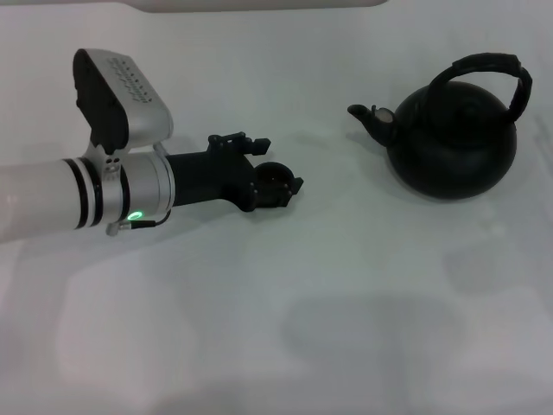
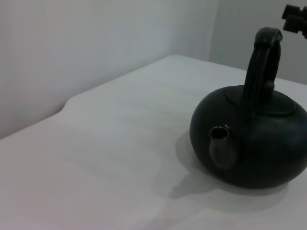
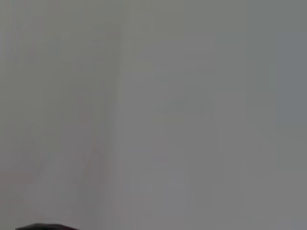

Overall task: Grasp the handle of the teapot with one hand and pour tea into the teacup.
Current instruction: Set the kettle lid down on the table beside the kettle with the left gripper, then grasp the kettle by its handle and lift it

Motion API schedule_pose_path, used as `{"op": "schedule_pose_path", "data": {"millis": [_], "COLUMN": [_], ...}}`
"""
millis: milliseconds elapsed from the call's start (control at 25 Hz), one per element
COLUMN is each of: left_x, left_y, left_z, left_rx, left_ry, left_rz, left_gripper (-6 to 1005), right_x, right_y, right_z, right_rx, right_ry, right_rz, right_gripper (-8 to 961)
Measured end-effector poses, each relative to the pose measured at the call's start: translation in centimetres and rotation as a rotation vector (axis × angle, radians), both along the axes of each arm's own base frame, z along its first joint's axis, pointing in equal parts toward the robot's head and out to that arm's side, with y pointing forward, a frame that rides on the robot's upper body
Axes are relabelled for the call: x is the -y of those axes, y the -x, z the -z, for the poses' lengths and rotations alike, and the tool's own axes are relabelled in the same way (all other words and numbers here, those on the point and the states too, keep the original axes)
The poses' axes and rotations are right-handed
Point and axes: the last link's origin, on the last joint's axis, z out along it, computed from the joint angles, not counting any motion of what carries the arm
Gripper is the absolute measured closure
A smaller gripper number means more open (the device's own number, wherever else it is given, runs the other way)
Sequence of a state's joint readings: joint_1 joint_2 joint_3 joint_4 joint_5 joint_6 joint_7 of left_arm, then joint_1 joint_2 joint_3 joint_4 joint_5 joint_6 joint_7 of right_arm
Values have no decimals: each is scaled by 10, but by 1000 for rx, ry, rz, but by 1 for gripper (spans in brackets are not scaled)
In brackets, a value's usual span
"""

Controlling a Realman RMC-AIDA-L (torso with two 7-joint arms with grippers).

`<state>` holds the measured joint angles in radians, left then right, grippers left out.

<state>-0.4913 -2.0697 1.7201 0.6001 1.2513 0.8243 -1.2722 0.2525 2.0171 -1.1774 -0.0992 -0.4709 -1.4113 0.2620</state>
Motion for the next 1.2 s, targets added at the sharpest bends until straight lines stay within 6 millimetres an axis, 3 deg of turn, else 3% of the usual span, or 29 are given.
{"op": "schedule_pose_path", "data": {"millis": [640, 880, 1040, 1200], "left_x": [6, 21, 38, 59], "left_y": [-5, 3, 19, 41], "left_z": [-11, -48, -76, -89], "left_rx": [42, 138, 224, 261], "left_ry": [-13, -137, -247, -355], "left_rz": [44, 97, 126, 124], "left_gripper": [183, 184, 184, 184], "right_x": [0, 2, 3, 1], "right_y": [-1, -5, -11, -19], "right_z": [0, -7, -20, -36], "right_rx": [3, 10, -18, -71], "right_ry": [2, -10, -10, 42], "right_rz": [3, 12, 16, 28], "right_gripper": [325, 324, 324, 324]}}
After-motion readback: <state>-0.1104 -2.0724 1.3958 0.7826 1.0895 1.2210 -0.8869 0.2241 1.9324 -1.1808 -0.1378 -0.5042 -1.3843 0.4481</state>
